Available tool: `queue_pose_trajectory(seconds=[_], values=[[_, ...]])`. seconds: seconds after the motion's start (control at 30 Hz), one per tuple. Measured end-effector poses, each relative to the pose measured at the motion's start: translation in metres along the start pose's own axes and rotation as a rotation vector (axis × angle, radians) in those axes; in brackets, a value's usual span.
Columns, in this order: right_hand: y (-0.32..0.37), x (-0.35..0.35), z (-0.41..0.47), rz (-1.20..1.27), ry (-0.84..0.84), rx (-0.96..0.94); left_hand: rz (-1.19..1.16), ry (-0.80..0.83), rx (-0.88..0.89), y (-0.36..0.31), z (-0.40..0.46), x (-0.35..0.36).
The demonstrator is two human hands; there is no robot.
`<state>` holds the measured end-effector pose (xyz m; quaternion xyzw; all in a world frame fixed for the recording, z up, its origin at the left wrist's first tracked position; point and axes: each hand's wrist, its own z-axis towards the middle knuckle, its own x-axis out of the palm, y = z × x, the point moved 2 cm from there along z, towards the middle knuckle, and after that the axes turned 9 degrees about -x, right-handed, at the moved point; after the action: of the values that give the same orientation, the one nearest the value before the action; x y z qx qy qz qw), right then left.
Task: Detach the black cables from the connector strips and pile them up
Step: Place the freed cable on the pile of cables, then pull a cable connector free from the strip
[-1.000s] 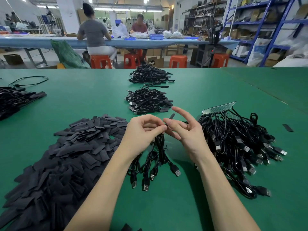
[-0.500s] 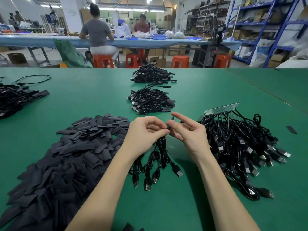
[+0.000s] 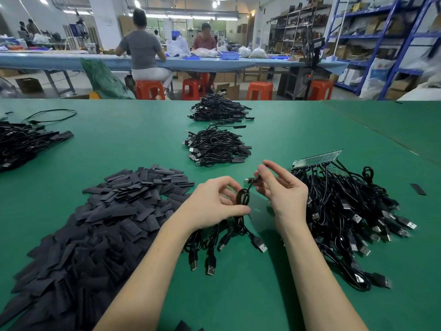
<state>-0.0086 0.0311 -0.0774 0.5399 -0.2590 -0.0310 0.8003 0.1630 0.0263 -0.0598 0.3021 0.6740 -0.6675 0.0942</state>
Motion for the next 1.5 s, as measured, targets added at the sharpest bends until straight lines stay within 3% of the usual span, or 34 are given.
queue_pose_trajectory(seconds=[0.13,0.23,0.37,0.53,0.6,0.7,0.77,0.9,1.0,1.2,1.3,1.4,1.5], values=[[-0.003,-0.002,0.003,0.020,-0.073,0.047,-0.080,-0.029,0.017,-0.011,-0.001,-0.005],[-0.007,-0.003,0.003,-0.182,-0.050,0.064,-0.094,-0.110,0.073,-0.029,0.013,-0.021],[-0.016,0.001,-0.001,-0.496,0.028,0.046,0.237,-0.353,0.161,-0.062,0.069,-0.050],[-0.028,0.004,-0.004,-0.799,0.246,0.062,0.627,-0.508,0.194,-0.076,0.146,-0.068],[-0.029,0.005,-0.004,-0.891,0.294,0.042,0.760,-0.521,0.175,-0.070,0.168,-0.068],[-0.028,0.006,-0.005,-1.017,0.324,0.014,0.867,-0.385,0.061,-0.049,0.187,-0.064],[-0.028,0.006,-0.005,-1.028,0.338,0.012,0.837,-0.320,-0.011,-0.034,0.189,-0.061],[-0.024,0.008,-0.005,-1.041,0.368,0.019,0.725,-0.411,0.058,-0.027,0.162,-0.056],[-0.023,0.010,-0.005,-1.070,0.392,0.022,0.481,-0.455,0.085,-0.020,0.119,-0.046],[-0.015,0.015,-0.005,-1.026,0.573,0.125,0.345,-0.288,-0.165,0.009,0.042,-0.017],[-0.009,0.012,-0.003,-0.787,0.559,0.182,0.335,-0.197,-0.276,0.016,0.027,-0.012],[-0.002,0.011,-0.004,-0.391,0.527,0.242,-0.053,-0.119,-0.309,0.014,0.022,-0.011],[0.000,0.010,-0.005,-0.199,0.520,0.300,-0.412,-0.070,-0.287,0.013,0.015,-0.014]])
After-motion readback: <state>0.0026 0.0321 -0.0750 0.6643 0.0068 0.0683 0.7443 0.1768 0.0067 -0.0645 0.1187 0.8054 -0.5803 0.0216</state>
